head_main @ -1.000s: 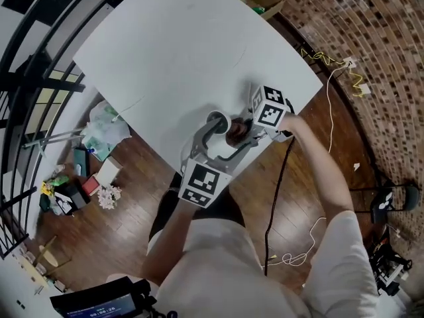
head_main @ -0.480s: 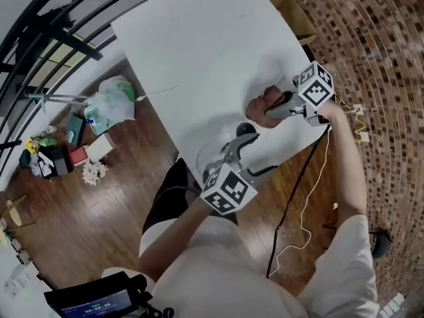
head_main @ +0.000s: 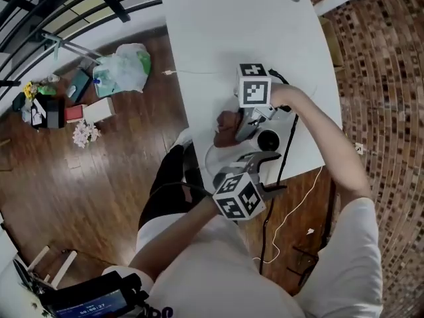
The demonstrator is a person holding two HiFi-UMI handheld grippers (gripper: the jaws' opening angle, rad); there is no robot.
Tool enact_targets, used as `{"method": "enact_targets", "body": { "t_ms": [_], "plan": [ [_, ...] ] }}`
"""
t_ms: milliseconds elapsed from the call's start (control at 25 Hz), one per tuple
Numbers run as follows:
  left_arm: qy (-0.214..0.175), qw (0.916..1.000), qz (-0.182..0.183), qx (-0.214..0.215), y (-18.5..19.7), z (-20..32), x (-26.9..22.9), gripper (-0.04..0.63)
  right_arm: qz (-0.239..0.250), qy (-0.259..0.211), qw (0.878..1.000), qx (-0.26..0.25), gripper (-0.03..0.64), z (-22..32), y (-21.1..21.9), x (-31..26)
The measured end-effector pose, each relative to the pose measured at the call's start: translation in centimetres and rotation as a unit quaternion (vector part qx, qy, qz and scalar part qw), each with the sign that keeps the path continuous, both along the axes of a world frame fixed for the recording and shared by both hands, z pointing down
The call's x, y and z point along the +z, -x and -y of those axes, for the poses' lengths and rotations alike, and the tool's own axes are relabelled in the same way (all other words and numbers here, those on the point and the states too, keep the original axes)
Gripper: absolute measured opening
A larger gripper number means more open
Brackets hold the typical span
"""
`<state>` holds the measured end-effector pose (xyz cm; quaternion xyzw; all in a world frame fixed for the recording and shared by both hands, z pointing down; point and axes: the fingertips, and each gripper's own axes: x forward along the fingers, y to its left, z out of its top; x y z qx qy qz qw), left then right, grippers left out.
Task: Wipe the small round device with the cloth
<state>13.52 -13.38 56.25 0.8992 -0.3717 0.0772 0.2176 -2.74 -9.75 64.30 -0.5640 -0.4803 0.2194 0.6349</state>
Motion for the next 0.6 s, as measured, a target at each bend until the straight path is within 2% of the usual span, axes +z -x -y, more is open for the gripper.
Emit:
{"method": "enact_targets", "body": {
  "t_ms": [120,160,240,320,440,600],
  "plan": [
    [-0.006,1.0000,0.004,0.001,-0.2,-0.4,0.0,0.364,-0.064,-0.009,0.994,-0.090,0.026,-0.9,-2.7,0.6],
    [-0.007,1.0000,0.005,-0.001,-0.2,-0.6,0.0,0.364,-0.074,-0.012,0.992,-0.104,0.026,-0.9,-3.2,0.8],
    [-0.007,0.9999,0.006,-0.004,-0.1,-1.0,0.1,0.364,-0.070,-0.023,0.992,-0.098,0.026,-0.6,-3.0,1.3],
    [-0.006,0.9999,0.008,-0.006,0.0,-1.4,0.1,0.364,-0.048,-0.042,0.997,-0.053,0.026,0.5,-1.6,1.9],
    [-0.006,0.9999,0.009,0.011,-0.5,-2.0,-0.1,0.364,-0.018,-0.059,0.997,0.054,0.026,3.6,-0.1,2.3],
    [-0.009,0.9980,0.019,0.060,-1.9,-2.9,-0.5,0.364,0.012,-0.068,0.979,0.191,0.026,8.3,-2.0,1.8]
  ]
}}
